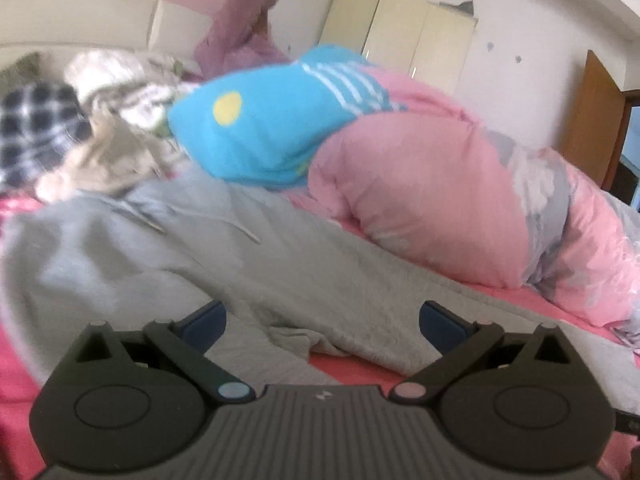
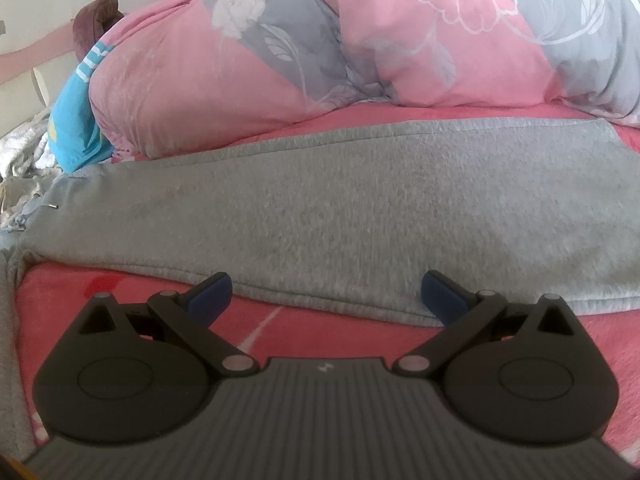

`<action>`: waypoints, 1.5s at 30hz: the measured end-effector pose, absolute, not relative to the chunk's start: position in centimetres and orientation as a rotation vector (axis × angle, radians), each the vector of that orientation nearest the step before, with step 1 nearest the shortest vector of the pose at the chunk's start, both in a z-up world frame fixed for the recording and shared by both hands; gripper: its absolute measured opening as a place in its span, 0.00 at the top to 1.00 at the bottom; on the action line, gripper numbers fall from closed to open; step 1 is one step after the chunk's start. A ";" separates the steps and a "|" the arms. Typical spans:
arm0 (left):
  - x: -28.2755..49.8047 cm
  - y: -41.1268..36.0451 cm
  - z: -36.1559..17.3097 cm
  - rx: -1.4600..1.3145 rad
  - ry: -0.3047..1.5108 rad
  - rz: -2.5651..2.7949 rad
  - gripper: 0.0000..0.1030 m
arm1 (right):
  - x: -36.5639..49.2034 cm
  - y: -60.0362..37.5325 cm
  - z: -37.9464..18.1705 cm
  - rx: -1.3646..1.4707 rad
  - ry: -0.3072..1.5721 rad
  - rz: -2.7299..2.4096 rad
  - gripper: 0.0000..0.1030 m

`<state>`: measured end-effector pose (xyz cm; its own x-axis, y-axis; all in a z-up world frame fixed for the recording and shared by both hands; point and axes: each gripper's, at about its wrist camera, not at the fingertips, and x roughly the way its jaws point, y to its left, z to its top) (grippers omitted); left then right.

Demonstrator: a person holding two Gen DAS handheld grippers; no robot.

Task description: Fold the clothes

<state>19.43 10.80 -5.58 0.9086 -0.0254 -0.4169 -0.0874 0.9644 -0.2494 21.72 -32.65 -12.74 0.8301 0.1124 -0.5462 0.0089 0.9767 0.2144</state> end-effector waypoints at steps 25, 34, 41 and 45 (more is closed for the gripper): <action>-2.5 19.8 1.8 -0.382 0.381 0.163 0.00 | 19.7 -31.9 -11.7 0.182 0.707 0.065 0.01; -3.5 14.4 -0.1 -0.315 0.436 -0.028 0.00 | 4.4 -29.0 -5.6 -0.044 0.611 0.143 0.01; -3.1 8.8 -2.7 -0.249 0.508 -0.174 0.00 | -5.9 -30.9 -4.5 0.168 0.507 0.097 0.01; -2.9 6.5 -4.0 -0.217 0.544 -0.220 0.00 | -9.2 -32.0 -5.6 0.273 0.499 0.047 0.01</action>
<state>-2.89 6.47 -4.03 0.8335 -0.2627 -0.4861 0.1483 0.9538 -0.2612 -9.15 -32.00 -5.59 0.8776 0.1104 -0.4664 0.0223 0.9626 0.2699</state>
